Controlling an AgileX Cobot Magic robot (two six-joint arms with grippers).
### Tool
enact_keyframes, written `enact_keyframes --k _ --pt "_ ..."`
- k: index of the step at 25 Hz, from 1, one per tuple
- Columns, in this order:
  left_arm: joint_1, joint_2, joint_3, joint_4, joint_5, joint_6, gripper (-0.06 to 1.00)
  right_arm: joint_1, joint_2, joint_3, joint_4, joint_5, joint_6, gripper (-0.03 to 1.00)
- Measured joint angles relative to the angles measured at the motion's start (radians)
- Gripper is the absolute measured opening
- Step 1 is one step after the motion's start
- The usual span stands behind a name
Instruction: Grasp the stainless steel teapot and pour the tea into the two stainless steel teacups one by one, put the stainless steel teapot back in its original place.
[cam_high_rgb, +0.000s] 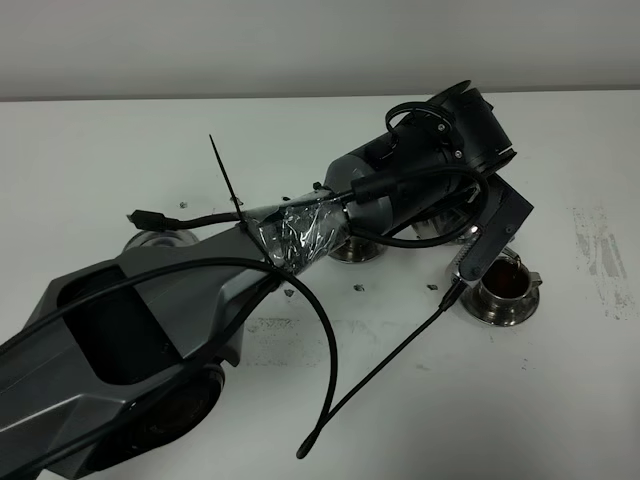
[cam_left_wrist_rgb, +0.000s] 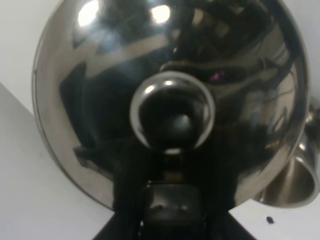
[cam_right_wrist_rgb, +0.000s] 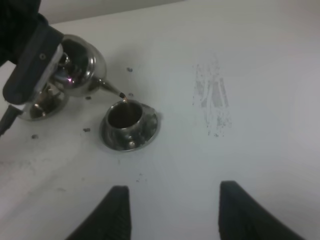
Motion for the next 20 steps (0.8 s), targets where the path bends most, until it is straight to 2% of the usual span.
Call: enact_keyframes --k 5,9,14,20 --pt "0.016 -0.034 0.000 -0.070 0.004 -0.019 0.19 0.000 0.000 0.000 0.000 0.000 0.000 0.40" --pt "0.034 -0.092 0.030 -0.163 0.020 -0.024 0.19 0.000 0.000 0.000 0.000 0.000 0.000 0.40" --pt "0.048 -0.192 0.174 -0.243 0.044 -0.057 0.19 0.000 0.000 0.000 0.000 0.000 0.000 0.40" --pt "0.065 -0.328 0.392 -0.350 0.029 -0.177 0.19 0.000 0.000 0.000 0.000 0.000 0.000 0.40"
